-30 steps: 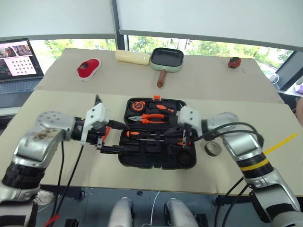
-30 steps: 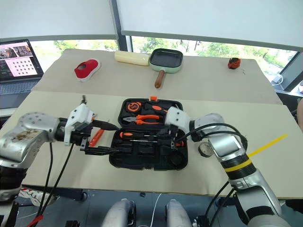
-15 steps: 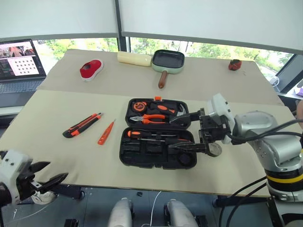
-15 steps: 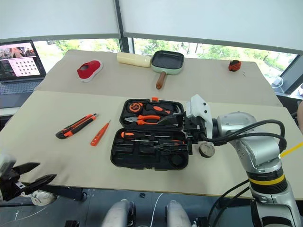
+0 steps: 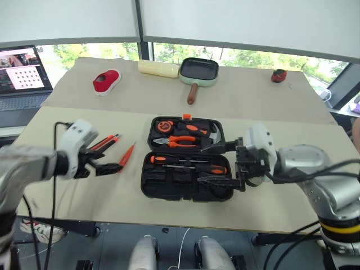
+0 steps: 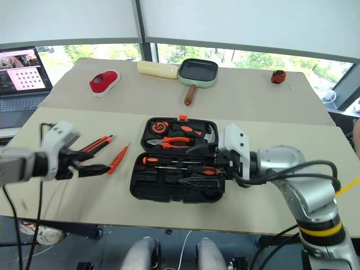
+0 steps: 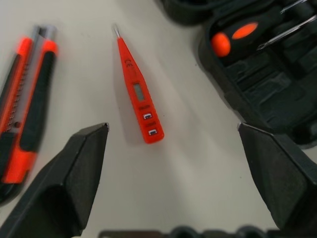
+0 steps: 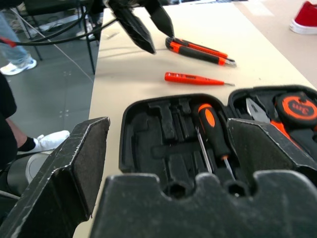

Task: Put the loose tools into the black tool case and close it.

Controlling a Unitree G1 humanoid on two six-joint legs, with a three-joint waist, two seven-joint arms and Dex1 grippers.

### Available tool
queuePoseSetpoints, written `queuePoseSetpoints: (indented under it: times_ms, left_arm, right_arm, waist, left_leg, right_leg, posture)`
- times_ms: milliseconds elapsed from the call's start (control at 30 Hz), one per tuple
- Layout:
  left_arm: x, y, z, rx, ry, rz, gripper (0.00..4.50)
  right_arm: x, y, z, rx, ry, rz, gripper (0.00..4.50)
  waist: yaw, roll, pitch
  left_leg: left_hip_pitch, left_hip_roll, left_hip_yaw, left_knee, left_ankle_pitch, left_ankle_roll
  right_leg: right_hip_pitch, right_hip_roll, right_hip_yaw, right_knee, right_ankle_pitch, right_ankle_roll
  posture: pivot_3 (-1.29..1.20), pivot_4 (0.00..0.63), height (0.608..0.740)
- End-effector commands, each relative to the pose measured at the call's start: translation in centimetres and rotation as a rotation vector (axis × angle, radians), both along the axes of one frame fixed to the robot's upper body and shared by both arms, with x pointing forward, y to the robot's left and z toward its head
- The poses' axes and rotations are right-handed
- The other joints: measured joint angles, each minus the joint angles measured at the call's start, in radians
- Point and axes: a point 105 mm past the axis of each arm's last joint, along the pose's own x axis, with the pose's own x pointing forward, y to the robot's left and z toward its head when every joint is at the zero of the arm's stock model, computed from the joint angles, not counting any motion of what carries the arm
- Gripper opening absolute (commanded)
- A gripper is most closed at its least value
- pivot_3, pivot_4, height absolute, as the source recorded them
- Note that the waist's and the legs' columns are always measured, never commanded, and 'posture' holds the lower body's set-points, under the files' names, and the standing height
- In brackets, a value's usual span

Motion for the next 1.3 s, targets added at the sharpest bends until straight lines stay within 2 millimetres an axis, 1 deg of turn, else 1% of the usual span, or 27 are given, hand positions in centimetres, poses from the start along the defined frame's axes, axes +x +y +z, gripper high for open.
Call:
queuePoseSetpoints:
  times_ms: [33, 100, 200, 333, 467, 567, 600, 633, 667, 700, 733, 767, 800, 867, 900, 1000, 1067, 1133, 1233, 1267, 1300]
  left_arm:
    - [2.4, 1.1, -0.8, 0.106, 0.051, 0.044, 4.5]
    - [3.5, 1.1, -1.0, 0.119, 0.066, 0.047, 4.5]
    - [4.9, 0.7, -1.5, 0.122, 0.09, 0.052, 4.5]
    - [5.7, -0.3, -2.7, 0.106, 0.14, 0.017, 4.5]
    - [6.2, -0.7, -3.8, 0.112, 0.168, -0.003, 4.5]
    - [6.2, -0.9, -4.9, 0.14, 0.184, -0.035, 3.72]
    - [6.2, -1.0, -5.5, 0.155, 0.192, -0.047, 3.41]
    - [6.2, -1.0, -5.9, 0.163, 0.197, -0.055, 3.0]
    - [6.1, -1.1, -6.1, 0.163, 0.206, -0.059, 2.71]
    - [6.0, -1.2, -6.2, 0.16, 0.213, -0.065, 2.32]
    - [5.9, -1.3, -6.2, 0.157, 0.217, -0.071, 2.04]
    - [5.9, -1.4, -6.2, 0.156, 0.22, -0.076, 1.63]
    - [5.8, -1.4, -6.2, 0.155, 0.22, -0.078, 1.34]
    - [5.7, -1.4, -5.9, 0.149, 0.218, -0.08, 0.65]
    - [5.6, -1.2, -5.6, 0.146, 0.215, -0.08, 0.46]
    - [5.4, -0.4, -4.4, 0.144, 0.188, -0.087, 0.45]
    - [5.4, 0.5, -3.2, 0.147, 0.148, -0.091, 0.45]
    - [5.6, 1.1, -1.5, 0.165, 0.063, -0.137, 0.44]
    - [5.7, 0.5, 0.7, 0.161, -0.058, -0.26, 0.44]
    - [5.6, -0.2, 1.7, 0.15, -0.116, -0.341, 0.44]
    - [5.3, -1.5, 2.9, 0.127, -0.196, -0.468, 0.44]
  right_arm:
    - [-0.9, 0.6, 0.6, 0.052, -0.044, -0.031, 4.42]
    - [-1.1, 0.7, 0.4, 0.066, -0.043, -0.055, 4.42]
    - [-1.4, 0.6, 0.2, 0.078, -0.043, -0.093, 4.42]
    - [-1.4, 0.2, -0.1, 0.084, -0.046, -0.14, 4.42]
    - [-1.5, 0.3, -0.1, 0.093, -0.05, -0.152, 4.42]
    - [-1.7, 0.3, -0.2, 0.095, -0.05, -0.155, 4.5]
    - [-1.8, 0.1, -0.2, 0.095, -0.049, -0.158, 4.5]
    - [-1.8, 0.1, -0.2, 0.095, -0.048, -0.159, 4.5]
    - [-1.9, 0.0, -0.2, 0.094, -0.048, -0.162, 4.5]
    - [-1.8, -0.2, -0.2, 0.093, -0.049, -0.165, 4.5]
    - [-1.8, -0.2, -0.1, 0.093, -0.049, -0.168, 4.5]
    - [-1.8, -0.3, -0.1, 0.092, -0.049, -0.17, 4.5]
    - [-1.7, -0.4, -0.1, 0.094, -0.047, -0.173, 4.5]
    - [-1.7, -0.4, 0.0, 0.096, -0.045, -0.176, 4.5]
    - [-1.6, -0.4, 0.0, 0.095, -0.045, -0.178, 4.5]
    - [-1.5, -0.3, 0.0, 0.094, -0.041, -0.181, 4.5]
    - [-1.4, -0.5, -0.1, 0.086, -0.036, -0.186, 4.5]
    - [-1.4, -0.9, -0.5, 0.057, -0.025, -0.196, 4.5]
    - [-1.6, -1.6, -1.2, 0.006, -0.009, -0.207, 4.5]
    - [-1.7, -2.0, -1.5, -0.012, 0.004, -0.213, 4.5]
    - [-1.8, -2.5, -1.8, -0.026, 0.033, -0.222, 4.5]
  waist:
    - [-0.005, 0.0, 0.0]
    - [-0.011, 0.0, 0.0]
    - [-0.004, 0.0, 0.0]
    - [-0.003, 0.0, 0.0]
    - [0.003, 0.0, 0.0]
    - [0.009, 0.001, -0.001]
    - [0.011, 0.001, -0.001]
    - [0.013, 0.002, -0.001]
    - [0.016, 0.002, -0.001]
    - [0.018, 0.002, -0.001]
    - [0.019, 0.002, -0.001]
    - [0.019, 0.002, -0.001]
    - [0.019, 0.002, -0.001]
    - [0.018, 0.002, -0.001]
    - [0.018, 0.002, -0.001]
    - [0.016, 0.002, -0.001]
    - [0.01, 0.002, -0.001]
    - [0.005, 0.002, -0.001]
    - [0.004, 0.0, 0.0]
    - [0.005, 0.0, 0.0]
    - [0.009, 0.0, 0.0]
  left_leg:
    - [0.0, 0.0, 0.0, 0.0, 0.0, 0.0]
    - [0.0, 0.0, 0.0, -0.001, 0.0, 0.0]
    - [-0.002, 0.0, 0.0, -0.001, 0.0, 0.0]
    - [-0.003, 0.0, 0.0, 0.0, 0.0, 0.0]
    - [-0.003, -0.001, 0.0, 0.0, 0.001, 0.0]
    - [-0.002, -0.001, 0.0, 0.0, 0.001, -0.001]
    - [-0.002, -0.001, 0.0, 0.0, 0.001, 0.0]
    - [-0.002, -0.001, 0.0, 0.0, 0.001, 0.0]
    - [-0.002, -0.001, 0.0, 0.0, 0.001, 0.0]
    - [-0.002, -0.001, 0.0, 0.0, 0.001, 0.0]
    - [-0.002, -0.002, 0.0, 0.0, 0.001, 0.0]
    - [-0.002, -0.002, 0.0, 0.001, 0.001, 0.0]
    - [-0.002, -0.002, 0.0, 0.001, 0.001, 0.0]
    - [-0.002, -0.002, 0.0, 0.001, 0.001, 0.0]
    - [-0.002, -0.002, 0.0, 0.001, 0.001, 0.0]
    - [-0.002, -0.002, 0.0, 0.001, 0.001, 0.0]
    - [-0.002, -0.001, 0.0, 0.001, 0.001, 0.0]
    - [-0.003, -0.001, -0.001, 0.001, 0.001, 0.0]
    - [-0.005, 0.0, -0.001, 0.001, 0.001, 0.0]
    - [-0.005, 0.0, -0.002, 0.001, 0.001, 0.0]
    - [-0.005, -0.001, -0.001, 0.001, 0.001, 0.0]
  right_leg:
    - [0.0, 0.0, 0.0, 0.0, 0.0, 0.0]
    - [-0.001, 0.001, 0.0, 0.0, 0.0, -0.001]
    - [-0.002, 0.0, 0.0, 0.0, 0.0, 0.0]
    - [-0.002, 0.0, 0.0, -0.001, 0.0, 0.0]
    - [-0.002, 0.0, 0.0, -0.001, 0.0, 0.0]
    - [-0.001, 0.0, 0.0, 0.0, 0.0, 0.0]
    - [0.0, 0.0, 0.0, 0.0, 0.0, 0.0]
    - [0.0, 0.0, 0.0, 0.0, 0.0, 0.0]
    - [0.0, -0.001, 0.0, 0.0, 0.0, 0.0]
    - [0.0, -0.001, 0.0, -0.001, 0.0, 0.0]
    - [0.0, -0.001, 0.0, -0.001, 0.0, 0.0]
    - [0.001, -0.001, 0.0, -0.001, 0.0, 0.0]
    - [0.001, -0.001, 0.0, -0.001, 0.0, 0.0]
    - [0.001, -0.001, 0.0, -0.001, 0.0, 0.0]
    - [0.0, -0.001, 0.0, -0.001, 0.0, 0.0]
    - [0.0, -0.001, 0.0, -0.001, 0.0, 0.0]
    - [0.0, -0.001, 0.0, 0.0, 0.0, 0.0]
    - [-0.001, 0.0, 0.0, 0.0, 0.0, 0.0]
    - [-0.002, 0.0, -0.001, 0.0, 0.0, 0.0]
    - [-0.002, 0.0, -0.001, 0.0, 0.0, 0.0]
    - [-0.002, -0.001, -0.001, -0.001, 0.0, 0.0]
  posture:
    - [0.0, 0.15, 0.74]
    - [0.0, 0.15, 0.74]
    - [0.0, 0.15, 0.74]
    - [0.0, 0.15, 0.74]
    - [0.0, 0.15, 0.74]
    - [0.0, 0.15, 0.74]
    - [0.0, 0.15, 0.74]
    - [0.0, 0.15, 0.74]
    - [0.0, 0.15, 0.74]
    - [0.0, 0.15, 0.74]
    - [0.0, 0.15, 0.74]
    - [0.0, 0.15, 0.74]
    - [0.0, 0.15, 0.74]
    - [0.0, 0.15, 0.74]
    - [0.0, 0.15, 0.74]
    - [0.0, 0.15, 0.74]
    - [0.0, 0.15, 0.74]
    - [0.0, 0.15, 0.74]
    - [0.0, 0.15, 0.74]
    - [0.0, 0.15, 0.74]
    - [0.0, 0.15, 0.74]
